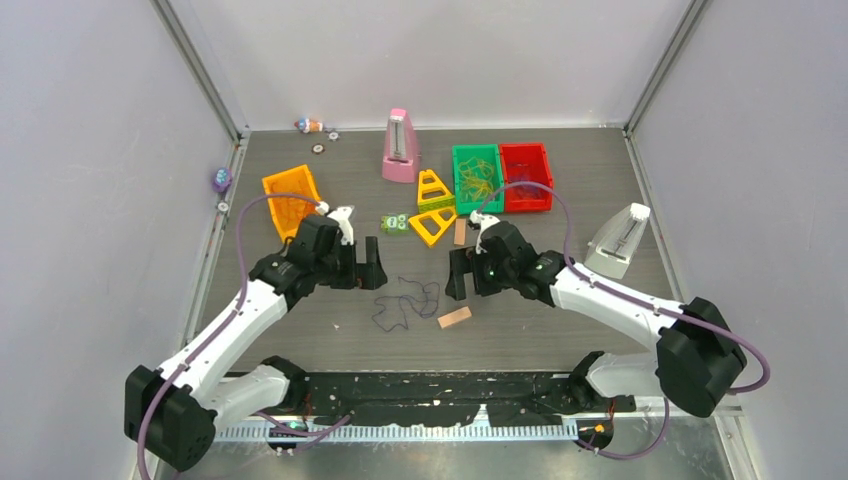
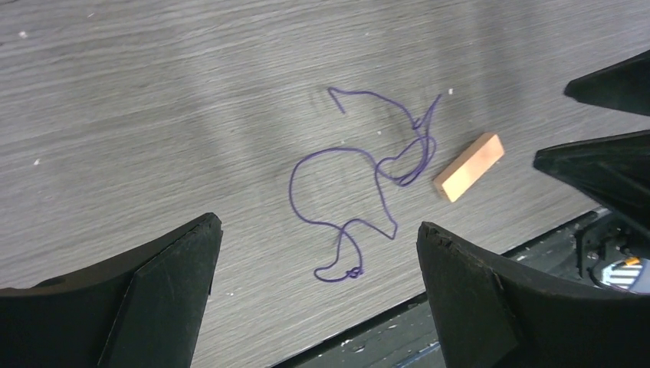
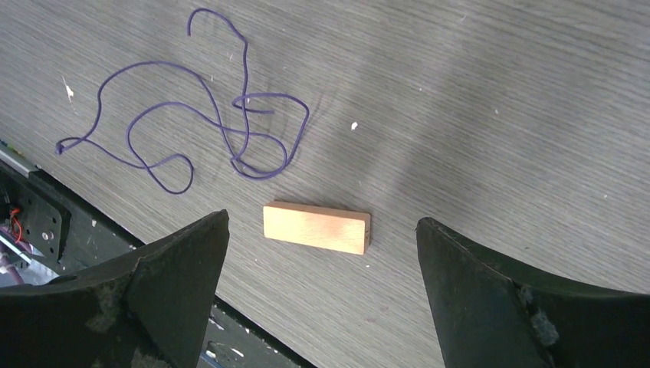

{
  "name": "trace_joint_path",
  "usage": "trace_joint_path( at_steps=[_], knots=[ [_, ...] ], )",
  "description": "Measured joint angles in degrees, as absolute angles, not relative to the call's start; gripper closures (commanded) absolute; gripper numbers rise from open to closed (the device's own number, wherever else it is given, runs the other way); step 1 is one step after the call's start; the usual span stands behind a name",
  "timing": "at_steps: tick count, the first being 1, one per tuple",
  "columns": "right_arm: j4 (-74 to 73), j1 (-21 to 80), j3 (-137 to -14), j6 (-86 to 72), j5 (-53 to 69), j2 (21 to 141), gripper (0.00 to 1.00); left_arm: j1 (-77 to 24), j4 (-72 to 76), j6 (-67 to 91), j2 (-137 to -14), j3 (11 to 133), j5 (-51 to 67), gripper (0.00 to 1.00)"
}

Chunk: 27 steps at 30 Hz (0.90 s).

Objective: Untangle the cables
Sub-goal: Pick up the cable from the bin.

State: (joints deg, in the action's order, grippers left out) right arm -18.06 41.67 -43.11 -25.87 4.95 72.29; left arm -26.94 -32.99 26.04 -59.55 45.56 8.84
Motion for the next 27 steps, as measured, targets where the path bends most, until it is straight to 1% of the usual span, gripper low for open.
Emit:
trace_joint_path(
  at_steps=[7, 14, 21, 25, 27],
  knots=[
    [-18.11, 43.57, -45.78, -26.3, 4.69, 75.07, 0.03, -26.94, -34.39, 26.59, -56.01, 42.44, 6.04, 0.0],
    [-17.21, 47.94, -48.93, -27.38, 4.58, 82.17, 0.05, -26.94, -34.3, 27.09, -55.86, 41.39, 6.74, 0.01],
    [-15.29, 48.31, -53.87, -26.44, 4.56, 92.07, 0.05, -26.94, -33.82, 30.46, -54.02, 37.28, 11.09, 0.1],
    [-13.17, 48.29, -56.51, -25.41, 5.69, 96.73, 0.05, -26.94, -33.3, 33.32, -51.18, 32.71, 14.24, 0.13],
    [-11.92, 48.29, -56.6, -25.28, 6.7, 97.93, 0.05, -26.94, -32.99, 34.61, -49.98, 31.35, 15.9, 0.2]
  ],
)
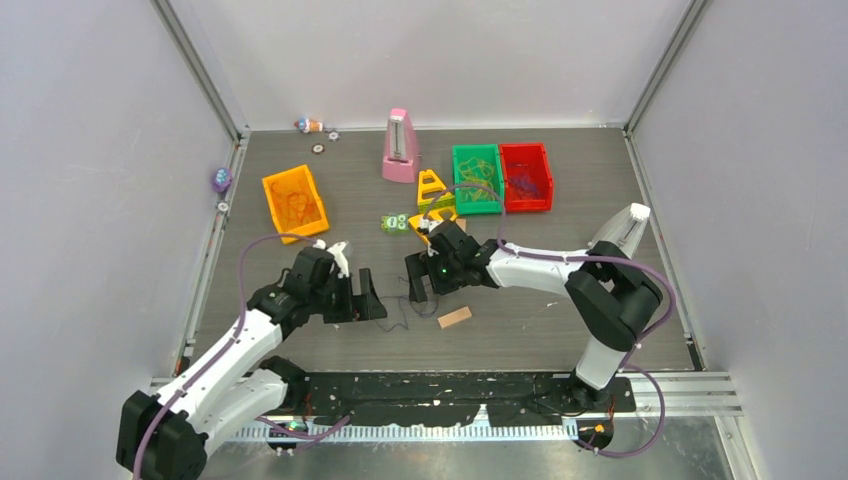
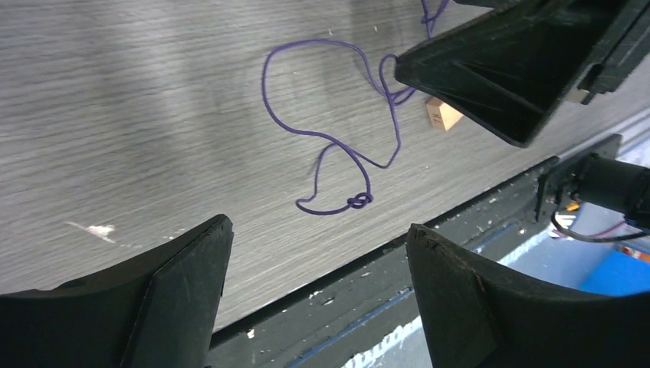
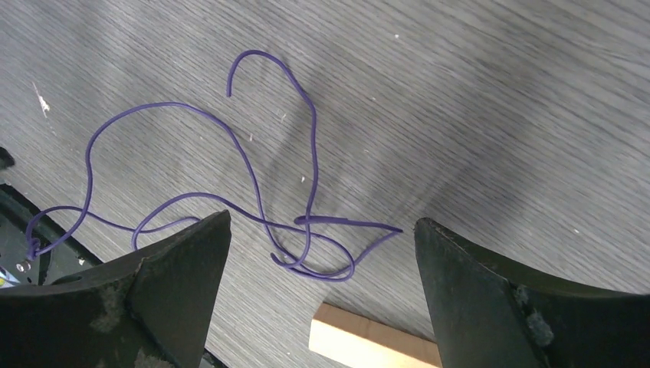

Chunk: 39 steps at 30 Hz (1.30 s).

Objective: Untangle the cables
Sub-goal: Pick up the cable from the bin.

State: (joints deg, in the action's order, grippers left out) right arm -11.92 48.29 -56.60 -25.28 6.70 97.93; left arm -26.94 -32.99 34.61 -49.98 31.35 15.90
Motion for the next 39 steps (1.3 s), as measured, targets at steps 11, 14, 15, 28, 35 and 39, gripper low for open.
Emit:
trace_joint_path(
  at_steps=[11, 14, 15, 28, 35, 39],
  knots=[
    [-2.28, 48.27, -54.98, -26.06, 16.86, 99.15, 0.03, -27.0, -22.46, 38.79, -56.99, 25.89, 23.35, 0.73],
    [-0.86, 48.27, -54.17, -26.17, 18.83, 99.15, 0.05, -27.0, -20.05, 38.96, -58.7, 25.89, 23.73, 0.85],
    [-0.62, 48.27, -53.93, -26.2, 19.2, 99.15, 0.05, -27.0, -19.14, 38.92, -59.16, 25.89, 23.81, 0.86],
    [-5.54, 46.11, -51.42, -24.03, 14.94, 93.56, 0.05, -27.0, -15.99, 38.57, -61.41, 25.93, 23.81, 1.0],
    [-4.34, 39.75, -47.92, -23.9, 15.81, 91.53, 0.05, -27.05, -14.79, 38.57, -64.62, 26.15, 24.1, 1.0],
    [-2.0, 38.87, -46.92, -24.18, 18.17, 93.27, 0.05, -27.05, -13.91, 38.5, -66.74, 26.83, 24.67, 1.0]
  ],
)
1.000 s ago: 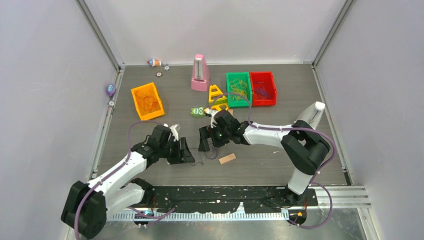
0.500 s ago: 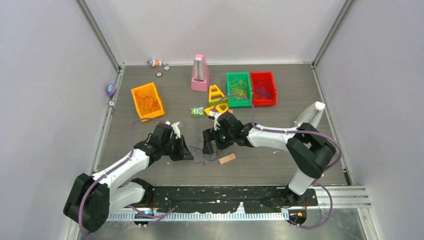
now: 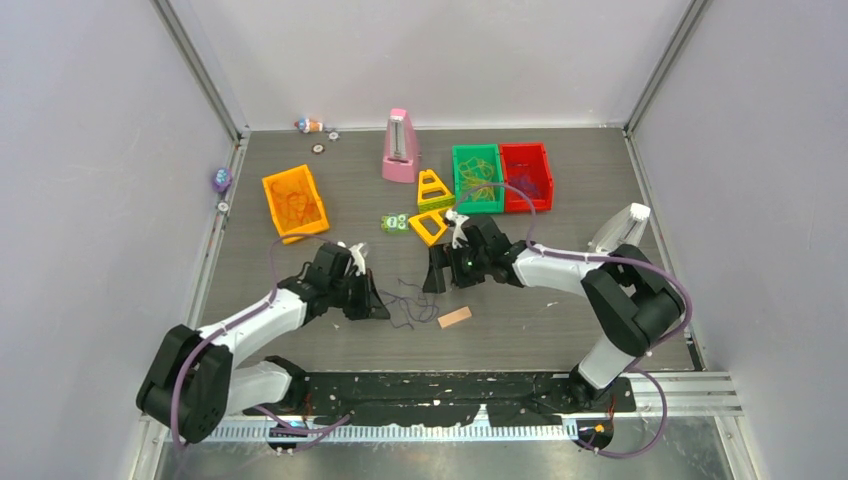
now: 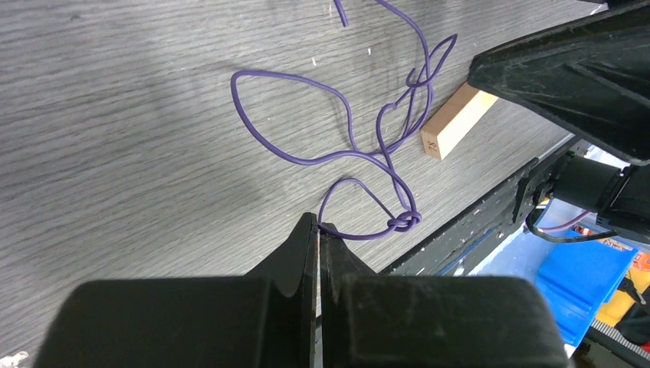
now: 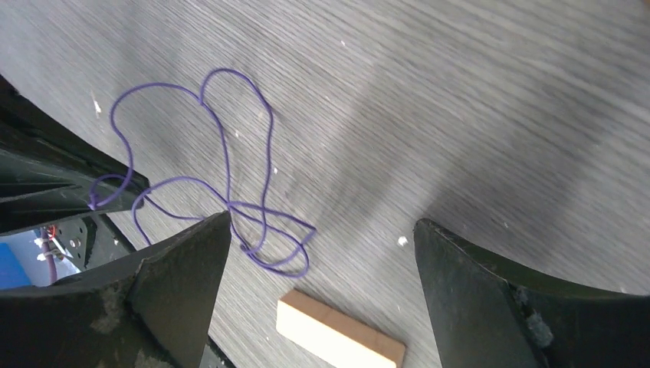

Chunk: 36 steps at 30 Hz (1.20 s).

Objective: Untangle the cables
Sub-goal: Pick up the cable from the bin.

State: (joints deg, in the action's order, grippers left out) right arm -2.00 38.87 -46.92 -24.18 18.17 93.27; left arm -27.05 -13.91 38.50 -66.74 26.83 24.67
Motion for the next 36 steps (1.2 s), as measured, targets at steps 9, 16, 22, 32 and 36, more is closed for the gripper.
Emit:
trace_joint_path(
  at_steps=[9, 16, 22, 32, 36],
  knots=[
    [6.52, 40.03, -46.94, -26.76, 23.97, 96.92, 0.05, -27.05, -12.03, 38.35, -70.81, 28.45, 26.72, 1.0],
    [8.78, 43.38, -46.92, -27.81, 24.82, 97.67, 0.04, -27.05, -10.37, 38.57, -73.63, 28.99, 28.62, 1.0],
    [11.79, 44.95, -45.67, -28.93, 25.02, 97.76, 0.04, -27.05, -9.76, 38.57, -74.52, 29.26, 29.08, 1.0],
    [16.12, 46.44, -43.88, -29.3, 25.19, 97.76, 0.03, -26.89, -9.58, 38.57, -75.96, 29.87, 30.76, 1.0],
    [16.82, 46.68, -43.46, -28.97, 25.28, 97.71, 0.03, -26.44, -9.54, 38.59, -76.62, 29.87, 31.53, 1.0]
  ],
)
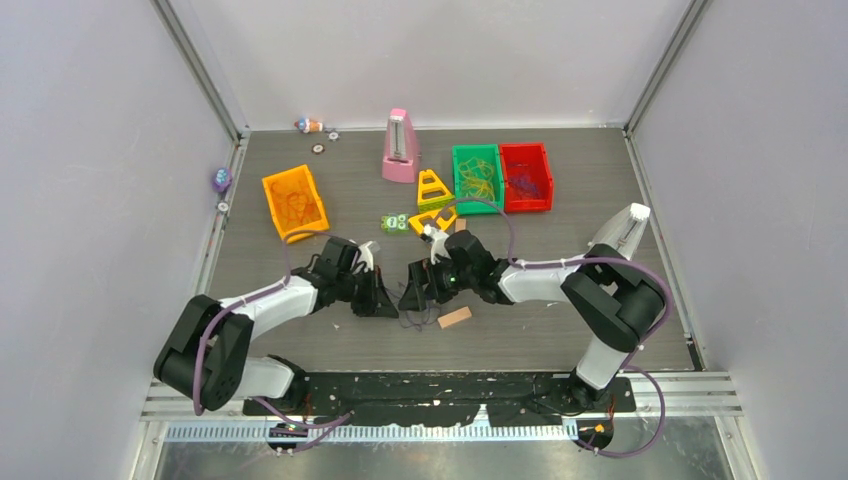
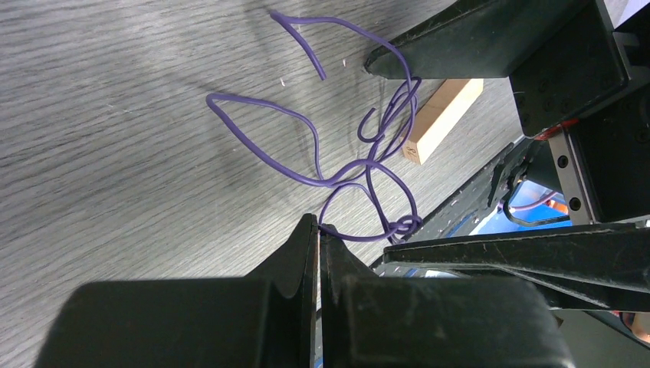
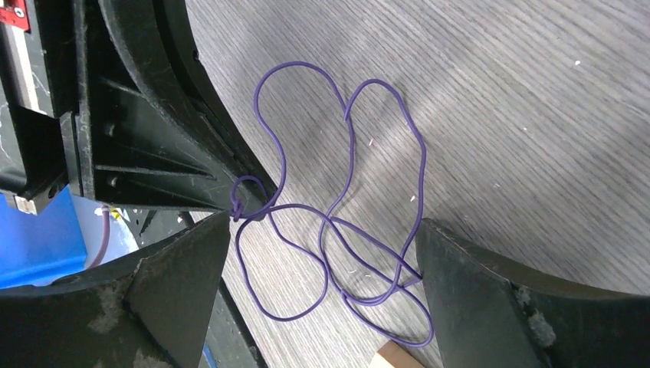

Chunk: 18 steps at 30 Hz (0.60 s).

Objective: Untangle the cables
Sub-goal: Pick up the cable from the bin.

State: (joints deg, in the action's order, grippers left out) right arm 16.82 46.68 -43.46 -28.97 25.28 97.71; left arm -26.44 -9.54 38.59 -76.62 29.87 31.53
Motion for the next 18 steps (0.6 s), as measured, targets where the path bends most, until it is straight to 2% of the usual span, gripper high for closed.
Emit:
trace_joint_path(
  at_steps=[9, 18],
  knots=[
    [12.75, 48.16, -42.48, -25.41, 23.55, 94.89, 0.01, -26.11, -9.3, 38.59, -76.66, 29.89, 32.42, 1.0],
    [6.61, 54.33, -44.42, -21.76, 13.72, 93.71, 0.03, -26.11, -8.56, 38.81, -76.66, 29.89, 33.52, 1.0]
  ],
)
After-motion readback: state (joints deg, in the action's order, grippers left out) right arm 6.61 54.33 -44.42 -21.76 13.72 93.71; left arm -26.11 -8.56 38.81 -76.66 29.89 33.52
